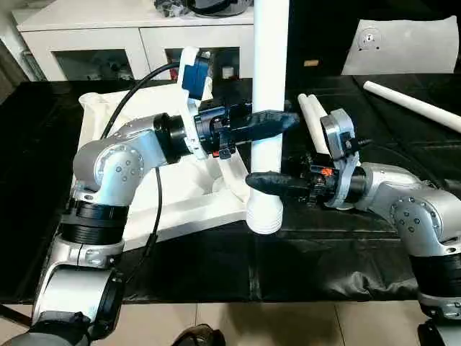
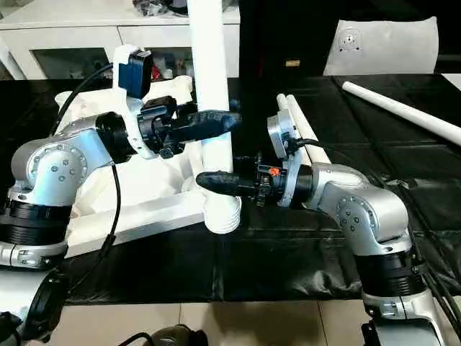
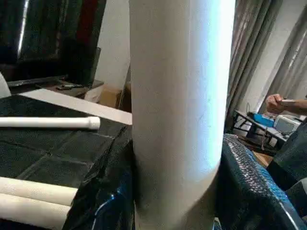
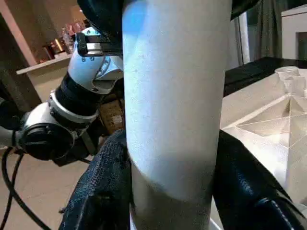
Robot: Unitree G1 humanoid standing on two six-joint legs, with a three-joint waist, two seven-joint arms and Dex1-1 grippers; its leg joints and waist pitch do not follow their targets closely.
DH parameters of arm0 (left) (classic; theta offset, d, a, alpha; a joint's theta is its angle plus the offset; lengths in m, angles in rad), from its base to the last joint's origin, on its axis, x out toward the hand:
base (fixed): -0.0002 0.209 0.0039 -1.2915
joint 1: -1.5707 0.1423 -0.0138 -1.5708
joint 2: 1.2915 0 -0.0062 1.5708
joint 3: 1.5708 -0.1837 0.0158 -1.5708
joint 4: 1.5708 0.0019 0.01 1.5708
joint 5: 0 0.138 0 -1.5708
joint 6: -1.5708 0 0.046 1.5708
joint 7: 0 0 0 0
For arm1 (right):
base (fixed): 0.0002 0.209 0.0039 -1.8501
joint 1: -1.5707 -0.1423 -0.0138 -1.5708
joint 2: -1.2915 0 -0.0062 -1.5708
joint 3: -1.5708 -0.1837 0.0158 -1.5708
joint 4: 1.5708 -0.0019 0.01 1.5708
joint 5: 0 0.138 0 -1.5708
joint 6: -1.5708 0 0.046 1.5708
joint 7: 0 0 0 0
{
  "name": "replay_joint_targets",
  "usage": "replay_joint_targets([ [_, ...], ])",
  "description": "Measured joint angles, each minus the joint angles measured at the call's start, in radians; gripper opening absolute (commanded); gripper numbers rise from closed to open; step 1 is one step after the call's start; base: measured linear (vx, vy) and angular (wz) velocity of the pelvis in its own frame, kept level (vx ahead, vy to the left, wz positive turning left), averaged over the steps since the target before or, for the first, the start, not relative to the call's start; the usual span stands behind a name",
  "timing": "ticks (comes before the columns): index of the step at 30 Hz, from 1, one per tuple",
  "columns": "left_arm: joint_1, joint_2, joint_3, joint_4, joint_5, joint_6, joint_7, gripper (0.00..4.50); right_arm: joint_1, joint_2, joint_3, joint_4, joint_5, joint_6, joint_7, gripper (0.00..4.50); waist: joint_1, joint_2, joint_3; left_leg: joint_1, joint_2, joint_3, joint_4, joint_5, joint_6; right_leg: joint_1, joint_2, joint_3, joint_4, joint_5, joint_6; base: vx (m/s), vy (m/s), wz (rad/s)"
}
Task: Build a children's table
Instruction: Pick table leg
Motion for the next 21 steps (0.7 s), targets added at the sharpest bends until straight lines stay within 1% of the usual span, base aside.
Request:
replay_joint_targets([
  [2, -0.003, 0.0, -0.001, 0.003, 0.009, -0.004, 0.002, 1.84, 0.0, 0.005, 0.0, 0.001, -0.006, -0.004, -0.01, 1.86, -0.001, 0.0, 0.0, 0.0, 0.0, 0.0, 0.0, 0.0, 0.0, 0.0, 0.0, 0.0, 0.0, 0.0, 0.0, 0.0, 0.0, 0.0],
  [3, -0.004, -0.002, -0.001, 0.003, 0.015, -0.009, 0.002, 2.4, 0.0, 0.007, 0.0, 0.001, -0.007, -0.007, -0.013, 1.86, -0.001, 0.0, 0.0, 0.0, 0.0, 0.0, 0.0, 0.0, 0.0, 0.0, 0.0, 0.0, 0.0, 0.0, 0.0, 0.0, 0.0, 0.0],
  [4, -0.004, -0.004, -0.001, 0.003, 0.019, -0.012, 0.004, 2.54, 0.0, 0.01, -0.001, 0.003, -0.011, -0.011, -0.019, 1.86, -0.001, 0.0, 0.0, 0.0, 0.0, 0.0, 0.0, 0.0, 0.0, 0.0, 0.0, 0.0, 0.0, 0.0, 0.0, 0.0, 0.0, 0.0],
  [7, -0.004, -0.018, 0.009, -0.002, 0.022, -0.025, 0.05, 2.56, 0.0, 0.043, 0.009, 0.004, -0.051, -0.037, -0.068, 1.86, -0.002, 0.001, 0.0, 0.0, 0.0, 0.0, 0.0, 0.0, 0.0, 0.0, 0.0, 0.0, 0.0, 0.0, 0.0, 0.0, 0.0, 0.0],
  [9, -0.004, -0.019, 0.012, -0.009, 0.027, -0.034, 0.069, 2.87, 0.0, 0.054, 0.017, 0.004, -0.064, -0.051, -0.086, 1.86, -0.002, 0.001, 0.0, 0.0, 0.0, 0.0, 0.0, 0.0, 0.0, 0.0, 0.0, 0.0, 0.0, 0.0, 0.0, 0.0, 0.0, 0.0],
  [10, -0.003, -0.019, 0.014, -0.011, 0.032, -0.039, 0.079, 2.87, 0.0, 0.058, 0.017, 0.004, -0.067, -0.056, -0.098, 1.86, -0.002, 0.001, 0.0, 0.0, 0.0, 0.0, 0.0, 0.0, 0.0, 0.0, 0.0, 0.0, 0.0, 0.0, 0.0, 0.0, 0.0, 0.0],
  [11, 0.003, -0.023, 0.015, -0.029, 0.054, -0.055, 0.115, 2.96, 0.0, 0.072, 0.016, 0.004, -0.08, -0.069, -0.123, 1.86, -0.003, 0.001, 0.0, 0.0, 0.0, 0.0, 0.0, 0.0, 0.0, 0.0, 0.0, 0.0, 0.0, 0.0, 0.0, 0.0, 0.0, 0.0],
  [14, 0.011, -0.044, 0.016, -0.054, 0.099, -0.082, 0.191, 3.0, 0.0, 0.098, 0.017, 0.004, -0.103, -0.096, -0.164, 1.86, -0.002, 0.002, 0.0, 0.0, 0.0, 0.0, 0.0, 0.0, 0.0, 0.0, 0.0, 0.0, 0.0, 0.0, 0.0, 0.0, 0.0, 0.0],
  [16, 0.026, -0.081, 0.04, -0.077, 0.108, -0.085, 0.269, 3.01, 0.0, 0.113, 0.016, 0.004, -0.119, -0.11, -0.195, 1.86, -0.003, 0.002, 0.0, 0.0, 0.0, 0.0, 0.0, 0.0, 0.0, 0.0, 0.0, 0.0, 0.0, 0.0, 0.0, 0.0, 0.0, 0.0],
  [17, 0.035, -0.098, 0.046, -0.09, 0.11, -0.085, 0.308, 2.74, 0.001, 0.117, 0.015, 0.007, -0.126, -0.118, -0.209, 1.86, -0.003, 0.002, 0.0, 0.0, 0.0, 0.0, 0.0, 0.0, 0.0, 0.0, 0.0, 0.0, 0.0, 0.0, 0.0, 0.0, 0.0, 0.0],
  [19, 0.044, -0.111, 0.046, -0.111, 0.12, -0.087, 0.359, 2.65, 0.001, 0.124, 0.011, 0.016, -0.137, -0.128, -0.229, 1.86, -0.003, 0.002, 0.0, 0.0, 0.0, 0.0, 0.0, 0.0, 0.0, 0.0, 0.0, 0.0, 0.0, 0.0, 0.0, 0.0, 0.0, 0.0],
  [20, 0.05, -0.128, 0.048, -0.123, 0.127, -0.09, 0.393, 2.54, 0.001, 0.127, 0.009, 0.025, -0.141, -0.135, -0.236, 1.86, -0.002, 0.002, 0.0, 0.0, 0.0, 0.0, 0.0, 0.0, 0.0, 0.0, 0.0, 0.0, 0.0, 0.0, 0.0, 0.0, 0.0, 0.0],
  [21, 0.055, -0.14, 0.051, -0.132, 0.13, -0.092, 0.418, 2.54, 0.0, 0.13, 0.009, 0.033, -0.143, -0.139, -0.239, 1.86, -0.003, 0.002, 0.0, 0.0, 0.0, 0.0, 0.0, 0.0, 0.0, 0.0, 0.0, 0.0, 0.0, 0.0, 0.0, 0.0, 0.0, 0.0],
])
